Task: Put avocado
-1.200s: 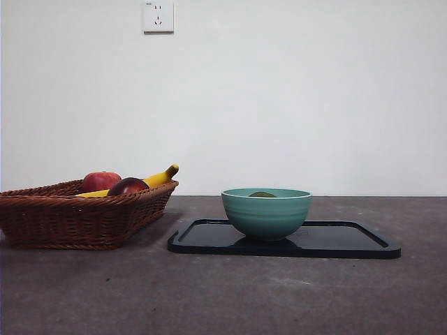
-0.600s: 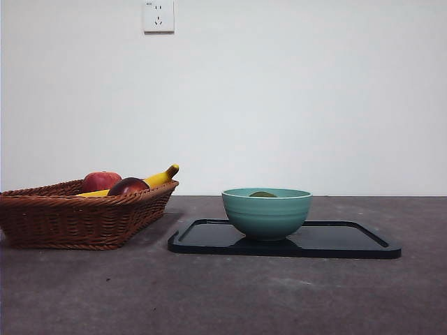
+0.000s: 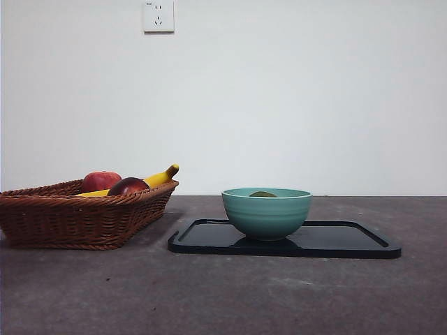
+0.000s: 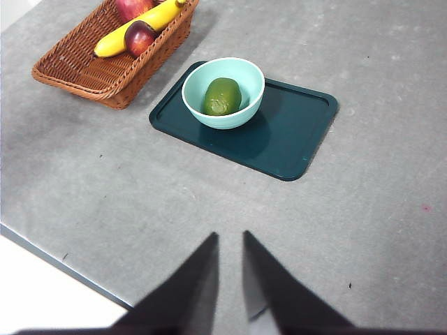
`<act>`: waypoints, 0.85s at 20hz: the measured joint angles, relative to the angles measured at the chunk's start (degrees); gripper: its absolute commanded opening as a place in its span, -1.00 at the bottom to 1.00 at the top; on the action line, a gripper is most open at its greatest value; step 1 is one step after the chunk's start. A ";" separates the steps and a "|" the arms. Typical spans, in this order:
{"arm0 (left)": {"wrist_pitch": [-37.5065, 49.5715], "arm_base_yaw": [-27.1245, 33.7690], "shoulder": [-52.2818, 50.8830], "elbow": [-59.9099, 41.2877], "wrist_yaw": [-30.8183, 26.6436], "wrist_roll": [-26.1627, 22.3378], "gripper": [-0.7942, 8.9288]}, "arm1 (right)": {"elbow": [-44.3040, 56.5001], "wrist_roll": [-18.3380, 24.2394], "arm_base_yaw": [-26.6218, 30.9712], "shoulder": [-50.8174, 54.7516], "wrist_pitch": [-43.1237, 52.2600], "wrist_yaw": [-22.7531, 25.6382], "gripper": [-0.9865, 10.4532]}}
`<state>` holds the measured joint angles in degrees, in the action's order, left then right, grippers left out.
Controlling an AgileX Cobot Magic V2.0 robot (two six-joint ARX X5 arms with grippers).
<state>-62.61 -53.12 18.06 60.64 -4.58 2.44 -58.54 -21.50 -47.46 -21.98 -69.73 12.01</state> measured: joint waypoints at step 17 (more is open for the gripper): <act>0.20 24.72 -0.02 0.00 0.00 -0.48 -0.78 | 0.00 0.00 0.00 0.00 0.02 0.00 -0.77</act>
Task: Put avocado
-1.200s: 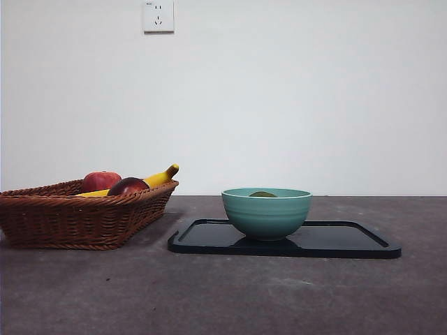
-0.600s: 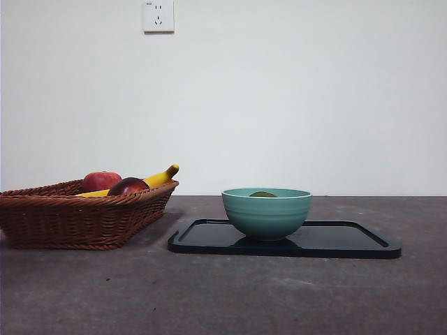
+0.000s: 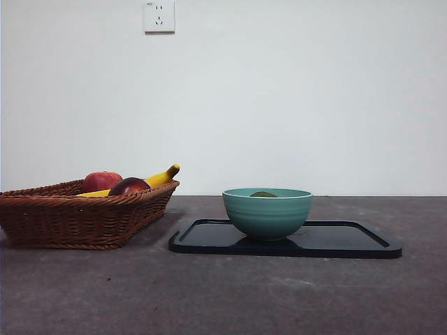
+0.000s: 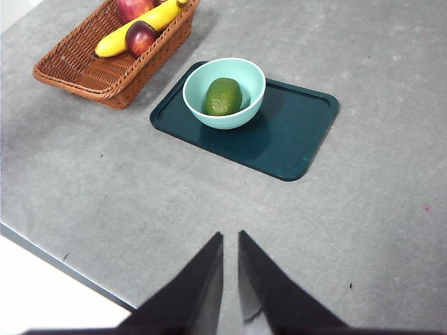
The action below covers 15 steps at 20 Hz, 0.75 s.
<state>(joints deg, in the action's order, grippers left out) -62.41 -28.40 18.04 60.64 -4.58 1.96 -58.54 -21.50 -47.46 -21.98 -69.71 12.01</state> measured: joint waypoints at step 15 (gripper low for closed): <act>56.24 28.92 -5.68 -44.35 16.39 -3.96 -0.78 | 0.00 0.00 0.00 0.00 0.02 0.00 -0.77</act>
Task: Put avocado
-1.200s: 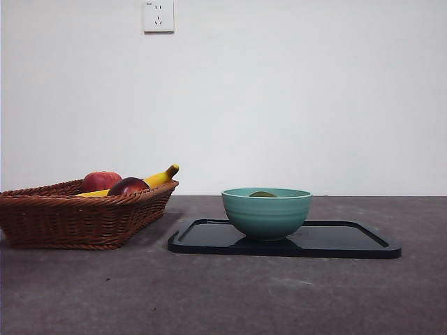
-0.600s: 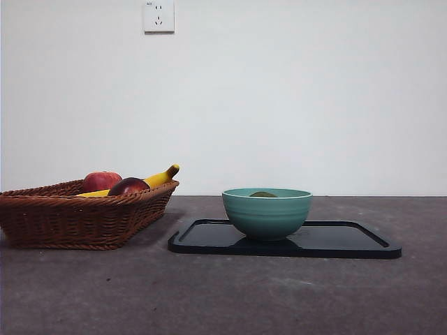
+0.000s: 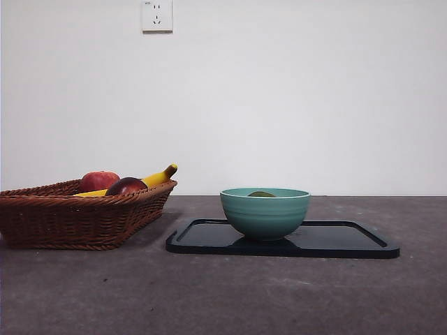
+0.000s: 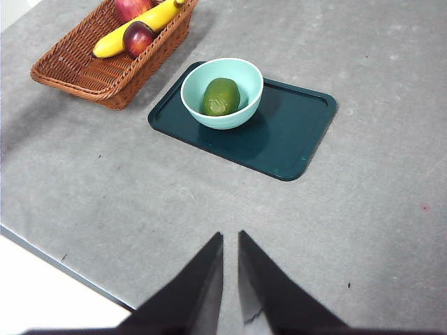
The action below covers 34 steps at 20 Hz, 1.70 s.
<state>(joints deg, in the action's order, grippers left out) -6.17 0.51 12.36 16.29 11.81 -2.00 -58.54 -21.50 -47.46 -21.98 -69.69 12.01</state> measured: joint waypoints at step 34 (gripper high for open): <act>-4.20 -5.05 -12.11 -14.45 -10.40 7.48 -0.78 | 0.00 0.00 -0.02 0.00 0.04 0.00 -0.77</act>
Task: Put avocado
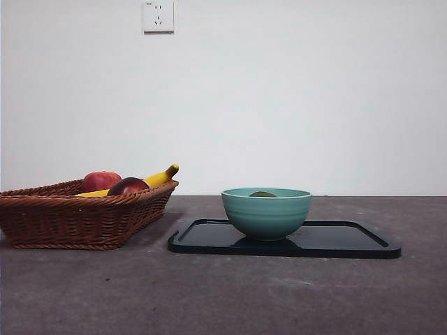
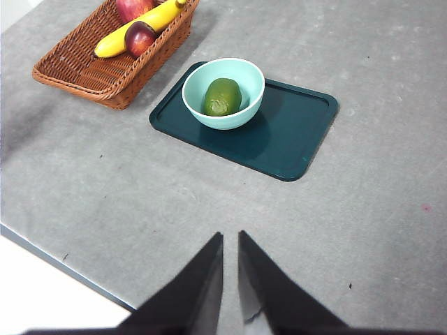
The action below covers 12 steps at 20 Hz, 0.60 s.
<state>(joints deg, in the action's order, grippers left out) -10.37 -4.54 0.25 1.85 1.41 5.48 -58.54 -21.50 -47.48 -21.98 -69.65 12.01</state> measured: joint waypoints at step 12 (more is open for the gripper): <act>0.00 0.00 0.00 0.00 0.00 0.00 -0.78 | 25.44 18.82 25.97 11.06 41.40 3.04 -0.77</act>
<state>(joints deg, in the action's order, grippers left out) -10.37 -4.54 0.25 1.85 1.41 5.48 -33.10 -2.68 -21.52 -10.92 -28.25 15.05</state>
